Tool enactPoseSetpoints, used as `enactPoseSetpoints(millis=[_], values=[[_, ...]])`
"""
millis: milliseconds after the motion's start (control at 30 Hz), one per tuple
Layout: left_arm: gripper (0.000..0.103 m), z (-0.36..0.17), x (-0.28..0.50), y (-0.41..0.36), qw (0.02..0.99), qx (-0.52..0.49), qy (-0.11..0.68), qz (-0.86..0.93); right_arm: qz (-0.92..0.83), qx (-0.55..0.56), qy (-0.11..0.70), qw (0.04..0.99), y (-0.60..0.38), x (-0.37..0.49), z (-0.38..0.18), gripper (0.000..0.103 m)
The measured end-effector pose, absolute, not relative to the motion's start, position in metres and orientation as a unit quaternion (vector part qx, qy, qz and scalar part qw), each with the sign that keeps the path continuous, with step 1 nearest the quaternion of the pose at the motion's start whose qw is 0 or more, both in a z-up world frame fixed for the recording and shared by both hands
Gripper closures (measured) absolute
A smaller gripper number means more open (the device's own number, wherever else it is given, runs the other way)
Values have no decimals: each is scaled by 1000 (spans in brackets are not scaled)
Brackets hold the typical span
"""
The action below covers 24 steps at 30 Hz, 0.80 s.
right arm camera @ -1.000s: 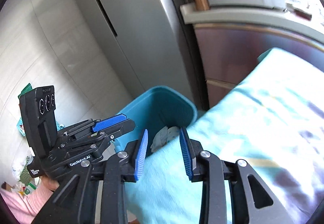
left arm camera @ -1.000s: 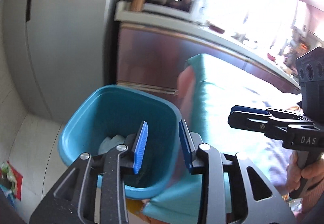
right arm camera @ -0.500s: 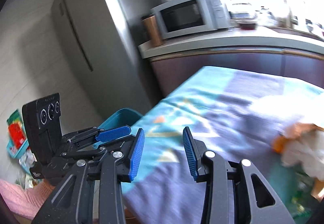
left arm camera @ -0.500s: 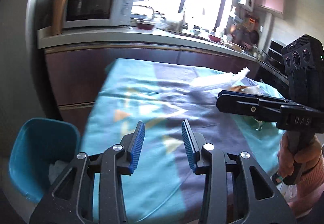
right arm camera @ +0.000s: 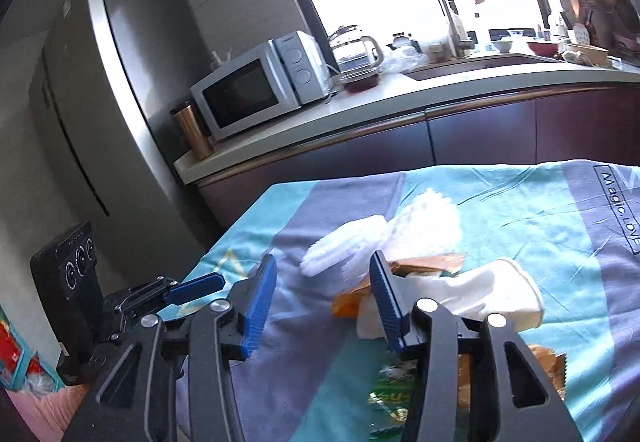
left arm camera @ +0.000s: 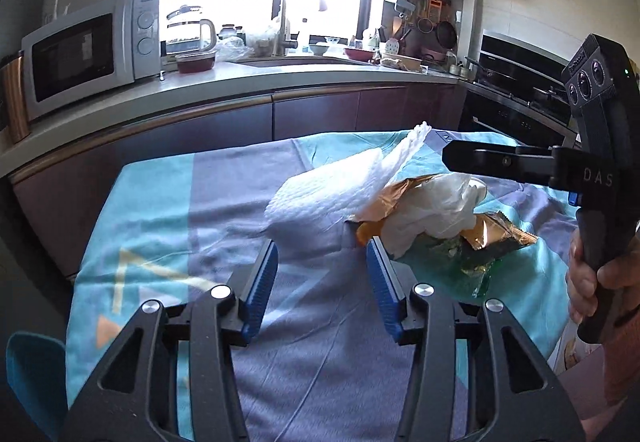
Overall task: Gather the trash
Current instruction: 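Move both open tools back over the table trash, then grasp a white foam net with each tool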
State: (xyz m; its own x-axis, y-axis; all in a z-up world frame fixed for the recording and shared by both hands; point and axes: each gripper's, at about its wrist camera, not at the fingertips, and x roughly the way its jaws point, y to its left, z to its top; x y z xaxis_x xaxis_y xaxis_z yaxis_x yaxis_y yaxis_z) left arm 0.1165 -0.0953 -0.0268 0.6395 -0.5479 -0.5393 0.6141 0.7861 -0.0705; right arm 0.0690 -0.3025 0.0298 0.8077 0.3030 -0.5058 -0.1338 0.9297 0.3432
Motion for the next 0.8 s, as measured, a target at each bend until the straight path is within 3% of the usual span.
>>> enactPoseSetpoints(millis=[533,600,633,700,800], values=[[55,-34,160,-159,895,103,279,-333,68,243,324,912,-348,132,-3,49],[62,-38,164,-163,892,106,285,-334,67,258,324,908,-350,135,-8,50],[65,-40,166,-163,891,108,288,-334,70,265,323,906,-350,135,-9,52],[81,-44,171,-164,887,111,298,-336,76,274,324,902,-351,136,-11,64],[90,-46,175,-162,886,105,301,-337,83,282,326,898,-352,137,-13,82]])
